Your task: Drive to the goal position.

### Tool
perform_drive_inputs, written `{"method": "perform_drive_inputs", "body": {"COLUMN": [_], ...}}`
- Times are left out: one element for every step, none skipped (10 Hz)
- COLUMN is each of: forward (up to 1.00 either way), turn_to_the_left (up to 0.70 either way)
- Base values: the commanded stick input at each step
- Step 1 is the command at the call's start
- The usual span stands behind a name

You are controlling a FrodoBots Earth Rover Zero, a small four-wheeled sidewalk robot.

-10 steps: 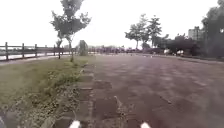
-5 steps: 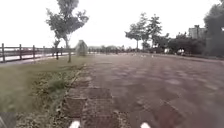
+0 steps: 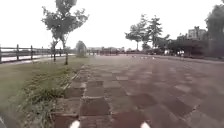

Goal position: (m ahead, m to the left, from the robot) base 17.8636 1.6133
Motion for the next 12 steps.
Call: {"method": "perform_drive_inputs", "body": {"forward": [0.70,0.70,0.70,0.70,0.70,0.70,0.70,0.70,0.70,0.70,0.70,0.70], "turn_to_the_left": [0.00,0.00,0.00,0.00,0.00,0.00,0.00,0.00,0.00,0.00,0.00,0.00]}}
